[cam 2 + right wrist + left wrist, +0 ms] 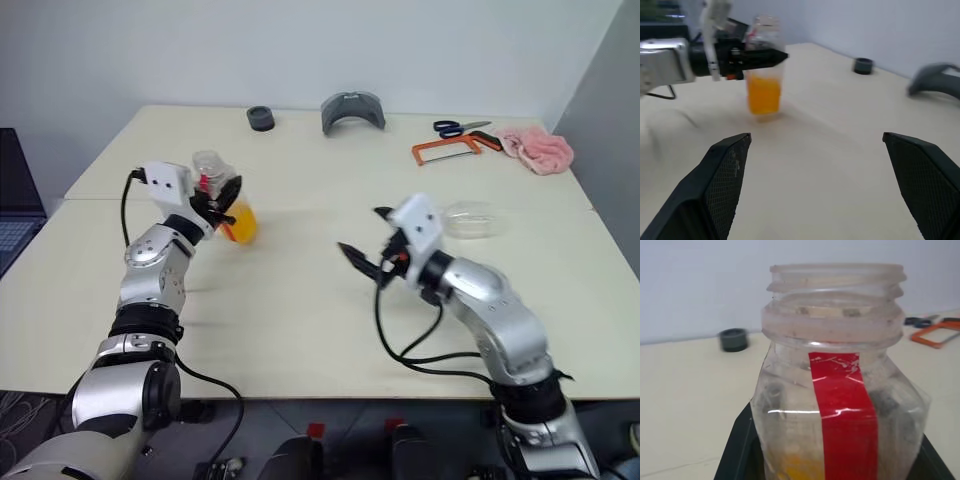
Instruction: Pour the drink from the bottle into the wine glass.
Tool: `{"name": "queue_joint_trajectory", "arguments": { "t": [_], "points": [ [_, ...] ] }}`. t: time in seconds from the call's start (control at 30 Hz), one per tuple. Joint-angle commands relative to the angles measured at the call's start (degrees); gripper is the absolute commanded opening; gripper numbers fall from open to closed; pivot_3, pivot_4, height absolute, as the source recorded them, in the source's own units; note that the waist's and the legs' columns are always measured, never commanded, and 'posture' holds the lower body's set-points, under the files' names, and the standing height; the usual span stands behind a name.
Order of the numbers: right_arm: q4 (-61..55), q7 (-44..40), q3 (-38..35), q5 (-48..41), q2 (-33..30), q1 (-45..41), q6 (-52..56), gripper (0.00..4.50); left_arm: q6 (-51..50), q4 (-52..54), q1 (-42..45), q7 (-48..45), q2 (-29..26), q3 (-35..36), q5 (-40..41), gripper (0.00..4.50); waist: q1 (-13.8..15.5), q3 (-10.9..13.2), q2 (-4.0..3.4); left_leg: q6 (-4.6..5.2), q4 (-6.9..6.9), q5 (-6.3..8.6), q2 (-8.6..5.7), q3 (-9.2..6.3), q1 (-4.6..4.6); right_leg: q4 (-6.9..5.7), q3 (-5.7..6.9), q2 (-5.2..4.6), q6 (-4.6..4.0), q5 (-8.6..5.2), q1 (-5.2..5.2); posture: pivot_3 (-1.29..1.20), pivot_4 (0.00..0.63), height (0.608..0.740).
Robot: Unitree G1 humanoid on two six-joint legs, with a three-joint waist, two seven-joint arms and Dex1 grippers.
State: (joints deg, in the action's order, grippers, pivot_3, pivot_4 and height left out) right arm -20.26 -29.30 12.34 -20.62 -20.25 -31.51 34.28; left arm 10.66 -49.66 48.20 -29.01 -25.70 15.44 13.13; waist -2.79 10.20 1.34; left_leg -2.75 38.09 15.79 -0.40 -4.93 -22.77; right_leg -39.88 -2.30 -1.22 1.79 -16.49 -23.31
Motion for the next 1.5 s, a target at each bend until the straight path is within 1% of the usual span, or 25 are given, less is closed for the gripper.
{"name": "queue_joint_trajectory", "arguments": {
  "t": [0.03, 0.13, 0.4, 0.43, 0.47, 0.6, 0.67, 0.8, 0.9, 0.97, 1.07, 1.2, 1.37, 1.5],
  "points": [
    [3.31, -1.40, 3.60, 2.16, 2.62, -3.96, -0.80, 4.50, 4.07, -2.52, 2.87, 1.93, -1.57, 1.74, 0.14, 1.59, 0.55, -0.02, 0.03, -0.02, 0.02, -0.01, 0.00, -0.03, -0.03, -0.01, 0.06, -0.07, 0.00, 0.00, 0.00, 0.00, 0.150, 0.740],
    [6.31, -2.92, 5.98, 3.45, 4.60, -6.60, -1.15, 4.50, 5.76, -5.77, 3.16, 3.02, -2.06, 1.34, -0.94, 1.59, 0.80, -0.02, 0.05, -0.13, 0.04, -0.08, -0.03, -0.04, -0.09, 0.02, 0.03, -0.18, 0.01, 0.01, -0.03, 0.00, 0.150, 0.740],
    [7.38, -5.07, 7.77, 5.28, 6.89, -7.60, -1.33, 4.50, 7.17, -10.19, 2.83, 2.88, -1.80, 0.66, -1.53, 1.59, 0.78, -0.03, 0.05, -0.04, 0.03, -0.02, -0.07, -0.06, -0.06, -0.03, 0.04, -0.14, 0.01, 0.01, -0.06, 0.00, 0.150, 0.740],
    [7.25, -5.12, 7.84, 5.52, 7.08, -7.44, -1.25, 4.50, 7.43, -10.18, 2.48, 2.65, -1.69, 0.47, -1.64, 2.31, 0.76, -0.03, 0.05, -0.04, 0.03, -0.02, -0.07, -0.05, -0.05, -0.04, 0.04, -0.13, 0.00, 0.01, -0.07, 0.00, 0.150, 0.740],
    [7.05, -5.17, 7.83, 5.62, 7.19, -7.22, -1.09, 4.50, 7.79, -10.08, 2.12, 2.65, -1.65, 0.14, -1.98, 2.56, 0.75, -0.04, 0.05, -0.04, 0.02, -0.02, -0.07, -0.06, -0.05, -0.04, 0.04, -0.13, 0.00, 0.01, -0.07, 0.00, 0.150, 0.740],
    [5.28, -5.45, 7.28, 5.42, 6.61, -5.53, -0.07, 4.50, 8.59, -8.42, 0.21, 3.02, -1.03, -0.18, -2.18, 3.88, 0.65, -0.04, 0.06, -0.04, 0.02, -0.02, -0.06, -0.04, -0.06, -0.05, 0.02, -0.11, 0.00, 0.01, -0.10, 0.00, 0.150, 0.740],
    [4.41, -5.68, 6.77, 5.14, 6.15, -4.86, 0.47, 4.50, 8.75, -7.40, -0.86, 3.49, -0.80, -0.26, -2.32, 4.46, 0.61, -0.04, 0.06, -0.04, 0.02, -0.02, -0.05, -0.04, -0.06, -0.06, 0.02, -0.12, 0.00, 0.01, -0.11, 0.00, 0.150, 0.740],
    [2.32, -6.10, 5.14, 4.29, 4.62, -2.89, 1.77, 4.50, 8.97, -4.46, -4.18, 6.05, -0.67, -0.42, -3.25, 4.49, 0.61, -0.04, 0.06, -0.01, 0.01, 0.00, -0.03, -0.04, -0.06, -0.07, 0.01, -0.12, 0.00, 0.01, -0.13, 0.00, 0.150, 0.740],
    [-0.35, -6.39, 4.08, 3.04, 2.94, 0.13, 3.55, 4.50, 8.40, -1.81, -6.79, 7.74, -0.77, -0.38, -3.74, 4.49, 0.68, -0.04, 0.07, 0.00, -0.01, 0.00, -0.01, -0.05, -0.06, -0.07, 0.00, -0.13, 0.00, 0.01, -0.13, 0.00, 0.150, 0.740],
    [-3.15, -5.75, 2.79, 0.88, 2.33, 2.53, 6.98, 4.50, 7.77, 0.13, -8.63, 8.01, -0.80, -0.39, -3.67, 4.49, 0.78, -0.04, 0.07, 0.01, 0.00, 0.01, -0.01, -0.04, -0.06, -0.07, -0.01, -0.14, 0.00, 0.01, -0.13, 0.00, 0.150, 0.740],
    [-6.16, -4.46, -1.27, -3.40, 2.12, 6.27, 12.90, 4.50, 6.71, 3.47, -12.13, 8.37, -0.95, -0.50, -3.83, 4.49, 0.80, -0.05, 0.07, 0.01, -0.02, 0.01, 0.03, -0.05, -0.06, -0.07, -0.01, -0.13, 0.00, 0.01, -0.13, 0.00, 0.150, 0.740],
    [-8.59, -3.28, -4.24, -4.80, 1.02, 10.14, 13.65, 4.50, 3.74, 9.70, -17.03, 7.87, -1.07, -0.36, -2.98, 4.49, 0.80, -0.05, 0.07, 0.02, -0.02, 0.01, 0.04, -0.02, -0.05, -0.08, -0.04, -0.13, 0.00, 0.01, -0.12, 0.00, 0.150, 0.740],
    [-10.92, -3.77, -5.70, -4.10, -1.20, 15.13, 9.18, 4.50, 0.01, 16.39, -22.18, 6.12, -1.93, -0.16, -2.22, 4.49, 0.82, -0.05, 0.08, 0.02, -0.02, 0.01, 0.04, -0.01, -0.04, -0.07, -0.04, -0.12, 0.00, 0.01, -0.10, 0.00, 0.150, 0.740],
    [-11.46, 1.25, -10.51, -5.64, 1.27, 18.21, 10.27, 4.50, -0.88, 21.68, -27.41, 3.90, -2.70, 0.08, -1.69, 4.49, 0.74, -0.06, 0.08, 0.02, -0.03, 0.02, 0.05, 0.00, -0.01, -0.06, -0.05, -0.11, 0.00, 0.01, -0.08, 0.00, 0.150, 0.740]
  ]
}}
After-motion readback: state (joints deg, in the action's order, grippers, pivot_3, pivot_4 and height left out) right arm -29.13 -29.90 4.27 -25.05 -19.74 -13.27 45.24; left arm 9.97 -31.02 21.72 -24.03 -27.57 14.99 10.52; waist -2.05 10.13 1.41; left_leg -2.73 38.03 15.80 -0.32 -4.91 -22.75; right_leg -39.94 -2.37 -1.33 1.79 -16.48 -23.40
